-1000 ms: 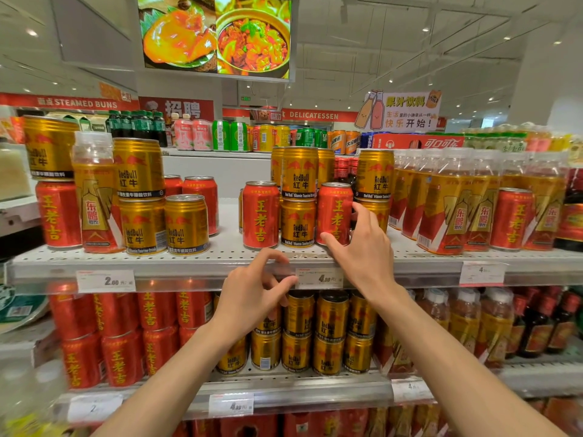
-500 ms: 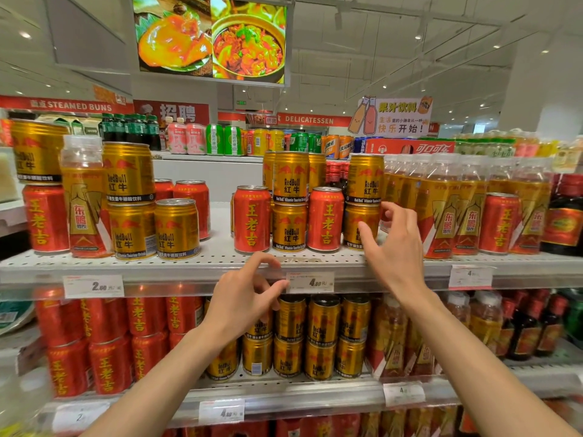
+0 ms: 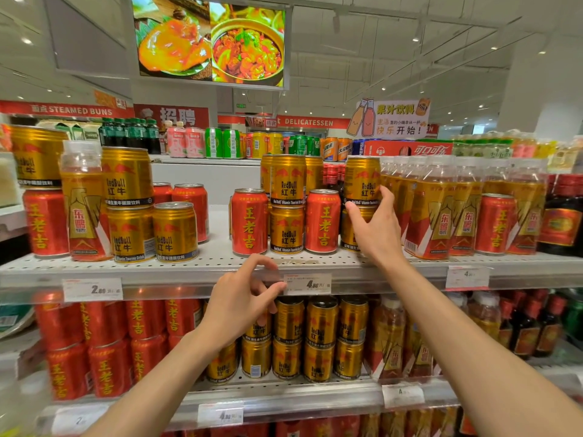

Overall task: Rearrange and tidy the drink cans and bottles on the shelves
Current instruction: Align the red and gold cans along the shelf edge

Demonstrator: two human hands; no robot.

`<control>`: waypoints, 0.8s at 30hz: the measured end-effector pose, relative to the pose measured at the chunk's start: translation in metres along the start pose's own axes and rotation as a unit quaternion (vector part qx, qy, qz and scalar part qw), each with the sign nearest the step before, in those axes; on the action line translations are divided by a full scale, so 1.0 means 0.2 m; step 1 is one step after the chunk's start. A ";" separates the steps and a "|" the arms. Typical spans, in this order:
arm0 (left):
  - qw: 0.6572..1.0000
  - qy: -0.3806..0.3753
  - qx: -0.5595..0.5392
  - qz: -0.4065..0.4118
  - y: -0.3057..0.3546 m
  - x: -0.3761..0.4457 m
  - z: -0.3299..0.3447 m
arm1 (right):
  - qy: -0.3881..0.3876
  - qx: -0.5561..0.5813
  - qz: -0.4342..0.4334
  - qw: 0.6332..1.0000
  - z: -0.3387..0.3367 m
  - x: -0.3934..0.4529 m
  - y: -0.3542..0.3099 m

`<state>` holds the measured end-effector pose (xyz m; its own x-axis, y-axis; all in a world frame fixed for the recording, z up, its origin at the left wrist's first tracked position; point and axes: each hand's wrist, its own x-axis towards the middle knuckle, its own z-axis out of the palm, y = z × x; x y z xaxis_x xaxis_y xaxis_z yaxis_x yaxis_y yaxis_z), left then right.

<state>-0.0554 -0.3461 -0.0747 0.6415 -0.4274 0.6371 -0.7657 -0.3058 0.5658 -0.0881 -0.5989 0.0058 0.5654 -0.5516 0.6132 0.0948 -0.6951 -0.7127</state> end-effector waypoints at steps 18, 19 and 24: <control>1.000 0.008 0.009 0.014 0.00 -0.01 0.00 | -0.067 -0.001 -0.001 0.998 -0.11 -0.04 0.01; 1.000 0.008 0.010 0.015 -0.01 -0.01 0.00 | -0.080 -0.008 0.004 0.997 -0.12 -0.05 0.02; 1.000 0.007 0.009 0.007 -0.01 0.00 0.00 | -0.093 -0.040 0.008 0.995 -0.12 -0.09 0.06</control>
<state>-0.0545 -0.3459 -0.0765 0.6309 -0.4198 0.6525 -0.7755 -0.3148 0.5473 -0.1179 -0.6080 -0.0048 0.7092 -0.4736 0.5223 0.0223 -0.7253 -0.6880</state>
